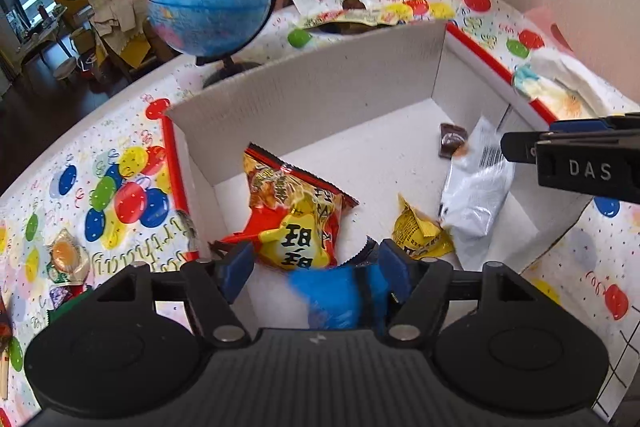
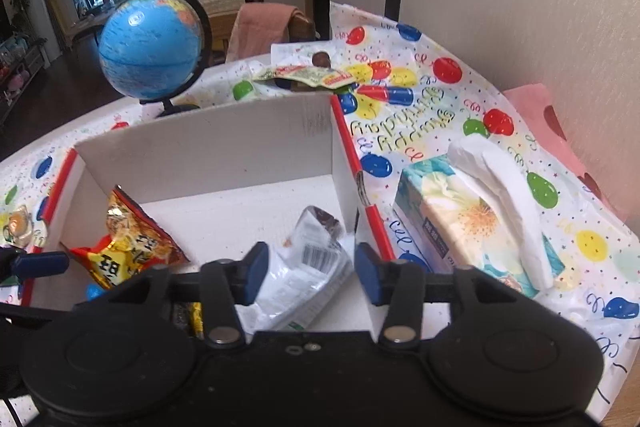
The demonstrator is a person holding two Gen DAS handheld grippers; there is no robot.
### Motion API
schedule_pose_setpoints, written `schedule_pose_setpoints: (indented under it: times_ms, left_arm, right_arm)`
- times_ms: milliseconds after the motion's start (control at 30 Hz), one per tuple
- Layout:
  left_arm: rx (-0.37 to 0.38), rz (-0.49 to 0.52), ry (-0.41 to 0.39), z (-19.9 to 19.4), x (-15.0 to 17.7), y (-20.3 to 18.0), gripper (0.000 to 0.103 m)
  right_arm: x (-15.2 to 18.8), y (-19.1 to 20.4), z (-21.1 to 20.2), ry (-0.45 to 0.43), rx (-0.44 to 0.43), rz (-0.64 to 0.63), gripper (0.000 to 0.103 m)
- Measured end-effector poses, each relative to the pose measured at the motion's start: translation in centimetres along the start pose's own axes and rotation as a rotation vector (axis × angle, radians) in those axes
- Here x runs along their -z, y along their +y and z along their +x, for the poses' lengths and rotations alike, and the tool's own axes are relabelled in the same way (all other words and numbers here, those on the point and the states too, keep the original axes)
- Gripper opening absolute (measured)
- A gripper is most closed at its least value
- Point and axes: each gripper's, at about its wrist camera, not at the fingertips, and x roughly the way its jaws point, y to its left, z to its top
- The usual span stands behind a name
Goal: Organize snacks
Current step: 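Lower both packets into the box and open both tools, then withdraw both tools from the box back over the table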
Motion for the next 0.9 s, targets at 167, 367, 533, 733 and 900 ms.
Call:
schedule_pose_setpoints:
  times_ms: [167,367,533,733,900]
  left_arm:
    - [-0.007,-0.018,-0.044,-2.3,0.1,0.6,0.070]
    - [-0.017,-0.067,-0.110,-5.7,0.5,1.8,0.078]
    - [-0.038,-0.100,-0.157,-8.6,1.2,2.8,0.079]
    - [-0.090,-0.152,-0.196,-11.8,2.6,4.8,0.079]
    - [-0.131,-0.232,-0.233,-14.6,4.3,7.4,0.080]
  right_arm:
    - [-0.3,0.3,-2.3,-0.041,-0.039,0.006,0.063]
    - [-0.4,1.5,-5.7,-0.110,-0.080,-0.005,0.075]
    - [-0.4,2.9,-8.2,-0.152,-0.121,-0.015,0.084]
    - [-0.2,5.2,-10.6,-0.200,-0.150,-0.044,0.100]
    - [-0.1,7.7,-11.9,-0.214,-0.211,-0.095,0.102]
